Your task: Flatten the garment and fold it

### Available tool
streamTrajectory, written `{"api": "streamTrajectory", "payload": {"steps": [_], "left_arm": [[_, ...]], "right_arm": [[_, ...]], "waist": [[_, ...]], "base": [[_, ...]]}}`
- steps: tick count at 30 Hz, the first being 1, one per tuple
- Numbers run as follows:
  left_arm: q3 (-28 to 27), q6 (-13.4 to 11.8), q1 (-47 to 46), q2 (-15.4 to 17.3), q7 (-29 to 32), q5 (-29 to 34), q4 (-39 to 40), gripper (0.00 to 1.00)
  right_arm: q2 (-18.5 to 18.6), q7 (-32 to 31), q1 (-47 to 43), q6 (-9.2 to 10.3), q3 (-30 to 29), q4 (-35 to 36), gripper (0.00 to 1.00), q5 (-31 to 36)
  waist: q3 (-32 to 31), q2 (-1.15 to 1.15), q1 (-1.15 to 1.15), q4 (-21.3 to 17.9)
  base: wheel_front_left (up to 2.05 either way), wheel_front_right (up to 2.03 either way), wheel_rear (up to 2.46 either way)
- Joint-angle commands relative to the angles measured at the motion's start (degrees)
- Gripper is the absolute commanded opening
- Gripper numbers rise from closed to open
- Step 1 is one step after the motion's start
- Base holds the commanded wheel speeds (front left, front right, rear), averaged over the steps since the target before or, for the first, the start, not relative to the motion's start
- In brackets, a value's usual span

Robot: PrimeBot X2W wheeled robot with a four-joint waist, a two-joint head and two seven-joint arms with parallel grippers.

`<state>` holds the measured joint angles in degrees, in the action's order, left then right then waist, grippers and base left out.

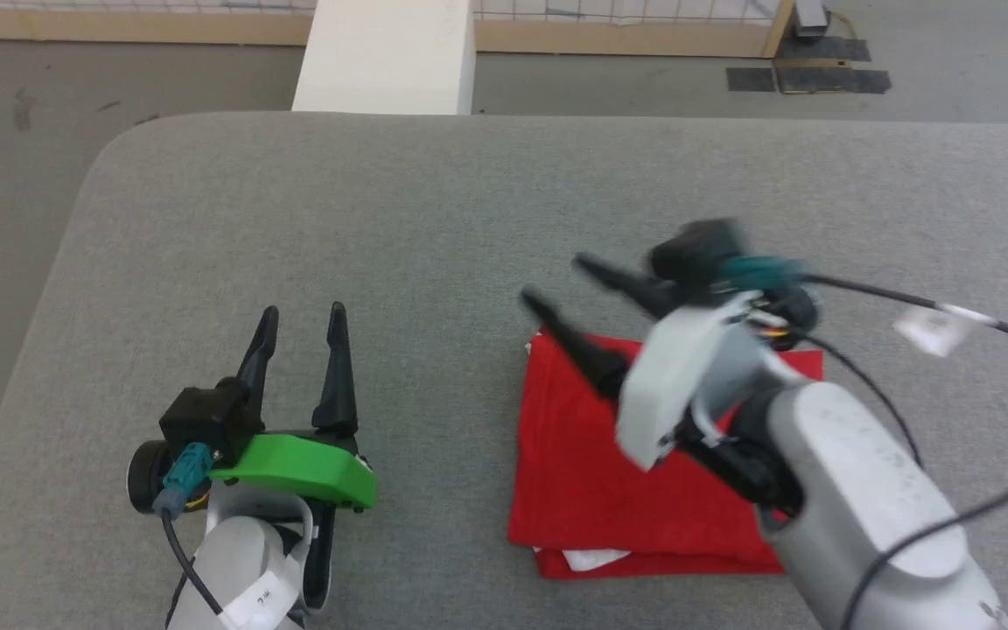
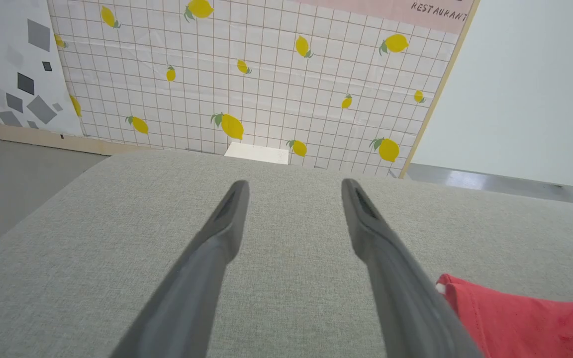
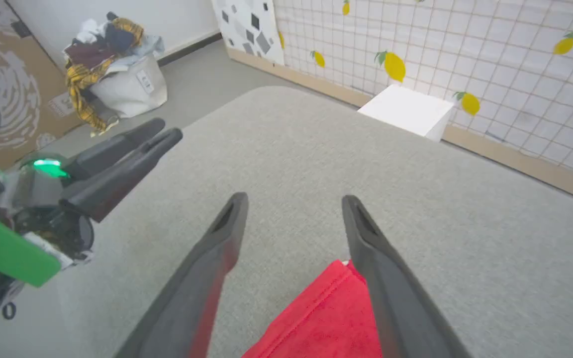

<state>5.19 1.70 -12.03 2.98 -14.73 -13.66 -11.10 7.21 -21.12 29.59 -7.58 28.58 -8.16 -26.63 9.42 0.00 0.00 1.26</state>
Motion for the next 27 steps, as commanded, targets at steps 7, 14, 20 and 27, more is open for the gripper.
{"api": "streamTrajectory", "payload": {"steps": [7,14,20,27], "left_arm": [[-1.41,0.13,1.34,-0.10,-0.27,0.63,1.05,1.00],[-2.09,0.38,1.75,-0.10,-0.27,1.13,1.97,1.00],[-1.78,0.53,1.68,-0.10,-0.27,1.17,1.85,1.00],[-0.99,0.59,1.57,-0.10,-0.27,0.86,1.37,1.00]], "right_arm": [[-1.93,11.43,-11.70,0.09,-17.58,8.69,1.00,-0.33],[-3.99,12.43,-21.40,0.09,-32.68,10.15,1.00,0.36],[-4.30,3.95,-24.24,0.09,-36.62,3.07,1.00,-7.72],[-4.32,-7.62,-23.62,0.09,-36.43,-4.12,1.00,-10.85]], "waist": [[-2.19,0.00,0.00,-3.48],[-2.38,0.00,0.00,-5.11],[-2.53,0.00,0.00,-5.31],[-2.69,0.00,0.00,-4.66]], "base": [[0.00,0.00,0.00],[0.00,0.00,0.00],[0.00,0.00,0.00],[0.00,0.00,0.00]]}}
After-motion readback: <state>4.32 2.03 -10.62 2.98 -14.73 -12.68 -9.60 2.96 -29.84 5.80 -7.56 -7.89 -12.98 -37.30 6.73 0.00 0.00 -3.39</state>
